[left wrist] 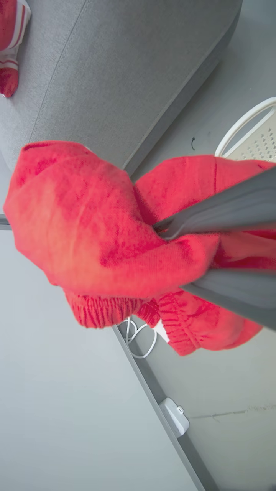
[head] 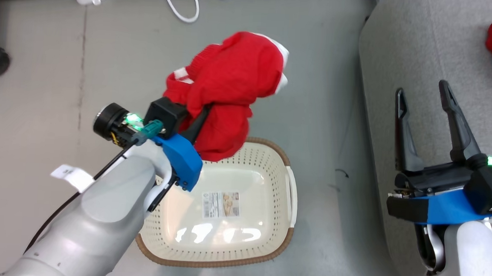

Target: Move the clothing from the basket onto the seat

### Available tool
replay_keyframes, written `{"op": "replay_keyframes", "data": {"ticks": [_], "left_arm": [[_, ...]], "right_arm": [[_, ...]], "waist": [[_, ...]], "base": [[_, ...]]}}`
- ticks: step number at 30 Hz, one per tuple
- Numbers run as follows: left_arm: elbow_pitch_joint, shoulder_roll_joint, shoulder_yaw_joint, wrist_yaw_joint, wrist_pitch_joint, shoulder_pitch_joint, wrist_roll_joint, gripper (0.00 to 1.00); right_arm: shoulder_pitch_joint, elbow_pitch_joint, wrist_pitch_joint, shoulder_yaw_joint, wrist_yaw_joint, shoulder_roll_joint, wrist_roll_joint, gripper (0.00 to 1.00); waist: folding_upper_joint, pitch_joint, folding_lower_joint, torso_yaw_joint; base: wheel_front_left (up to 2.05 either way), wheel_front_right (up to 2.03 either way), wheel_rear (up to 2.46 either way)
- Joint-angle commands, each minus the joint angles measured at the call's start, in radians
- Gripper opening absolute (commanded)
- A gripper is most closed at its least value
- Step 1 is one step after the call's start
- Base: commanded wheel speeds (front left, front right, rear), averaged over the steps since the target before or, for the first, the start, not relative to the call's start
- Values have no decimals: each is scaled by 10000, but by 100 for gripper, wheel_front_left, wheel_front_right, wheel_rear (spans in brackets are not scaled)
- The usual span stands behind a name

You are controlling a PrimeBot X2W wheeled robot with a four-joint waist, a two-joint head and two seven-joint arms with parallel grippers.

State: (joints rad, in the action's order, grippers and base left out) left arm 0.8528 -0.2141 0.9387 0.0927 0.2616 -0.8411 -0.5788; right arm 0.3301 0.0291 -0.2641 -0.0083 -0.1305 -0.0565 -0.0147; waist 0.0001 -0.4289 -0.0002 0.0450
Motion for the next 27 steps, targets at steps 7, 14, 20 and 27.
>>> {"op": "replay_keyframes", "data": {"ticks": [7, 14, 20, 27], "left_arm": [[-1207, -276, -1572, -3, 48, 808, 425, 0], [-2203, -128, -2643, 120, 49, 1507, 829, 0], [-2646, 122, -2977, 253, 49, 1889, 957, 0], [-3036, 323, -2803, 343, 49, 2160, 983, 0]], "right_arm": [[-554, 199, -3, -18, -5, -44, 120, 100], [-989, 341, -3, 17, -5, -37, 208, 100], [-1311, 437, -3, 89, -5, -47, 262, 100], [-1651, 553, -3, 209, -5, -39, 361, 100]], "waist": [[-1, 1170, 2, -143], [-1, 2059, 2, -245], [-1, 2588, 2, -343], [-1, 3036, 2, -443]], "base": [[0, 0, 0], [0, 0, 0], [0, 0, 0], [0, 0, 0]]}}
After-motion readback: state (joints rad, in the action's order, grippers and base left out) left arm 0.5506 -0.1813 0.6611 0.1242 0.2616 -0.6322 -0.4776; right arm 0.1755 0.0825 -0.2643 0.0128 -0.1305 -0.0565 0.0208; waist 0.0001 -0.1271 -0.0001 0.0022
